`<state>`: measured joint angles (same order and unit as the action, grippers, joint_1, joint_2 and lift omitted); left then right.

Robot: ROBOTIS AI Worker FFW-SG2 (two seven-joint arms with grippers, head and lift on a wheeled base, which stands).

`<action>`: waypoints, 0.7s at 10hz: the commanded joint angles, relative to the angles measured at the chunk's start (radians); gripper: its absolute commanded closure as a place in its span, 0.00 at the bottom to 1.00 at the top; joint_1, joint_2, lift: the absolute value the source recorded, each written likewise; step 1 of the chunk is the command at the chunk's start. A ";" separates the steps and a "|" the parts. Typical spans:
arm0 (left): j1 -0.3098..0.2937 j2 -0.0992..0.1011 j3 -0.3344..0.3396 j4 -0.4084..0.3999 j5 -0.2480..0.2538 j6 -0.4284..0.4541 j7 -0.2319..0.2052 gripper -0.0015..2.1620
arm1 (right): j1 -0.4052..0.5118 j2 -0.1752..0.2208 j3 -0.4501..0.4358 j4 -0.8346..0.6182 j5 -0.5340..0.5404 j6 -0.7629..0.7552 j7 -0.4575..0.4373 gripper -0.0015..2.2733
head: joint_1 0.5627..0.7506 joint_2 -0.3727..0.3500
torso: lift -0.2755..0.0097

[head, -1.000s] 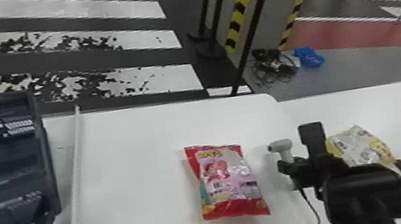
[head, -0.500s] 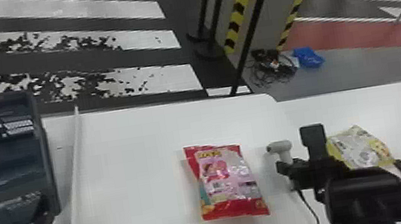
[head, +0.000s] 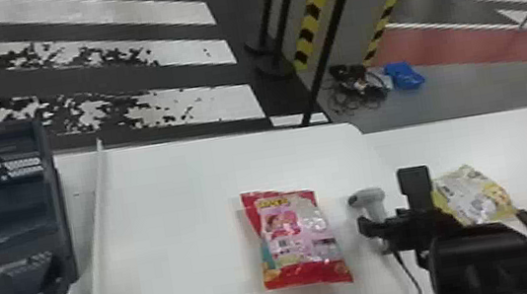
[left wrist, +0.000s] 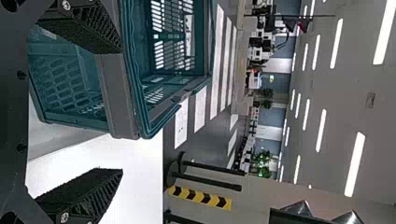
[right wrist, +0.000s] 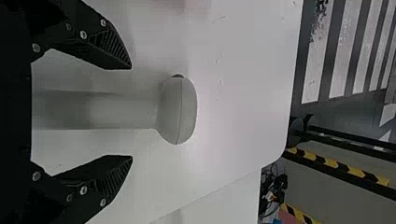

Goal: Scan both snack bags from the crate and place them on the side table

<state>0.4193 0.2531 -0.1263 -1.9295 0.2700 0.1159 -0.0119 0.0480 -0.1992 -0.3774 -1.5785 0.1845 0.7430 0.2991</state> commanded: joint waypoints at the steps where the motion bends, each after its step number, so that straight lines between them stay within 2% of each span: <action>1: 0.003 0.000 0.001 -0.002 0.000 0.000 0.000 0.04 | 0.013 0.004 -0.021 -0.038 -0.002 0.008 -0.001 0.03 | 0.70 0.03 | 0.63; 4: 0.004 0.001 0.001 -0.002 0.002 -0.003 0.000 0.04 | 0.072 0.014 -0.049 -0.190 -0.039 0.103 -0.015 0.03 | 0.70 0.03 | 0.63; 5: 0.004 0.001 0.001 -0.002 0.008 -0.006 0.000 0.04 | 0.098 0.018 -0.066 -0.253 -0.080 0.164 -0.008 0.03 | 0.70 0.03 | 0.63; 7: 0.007 0.001 0.007 -0.002 0.014 -0.015 0.000 0.04 | 0.139 0.026 -0.078 -0.356 -0.134 0.260 0.063 0.03 | 0.70 0.03 | 0.63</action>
<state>0.4256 0.2546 -0.1220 -1.9318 0.2813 0.1013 -0.0122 0.1785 -0.1758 -0.4503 -1.9085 0.0687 0.9764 0.3603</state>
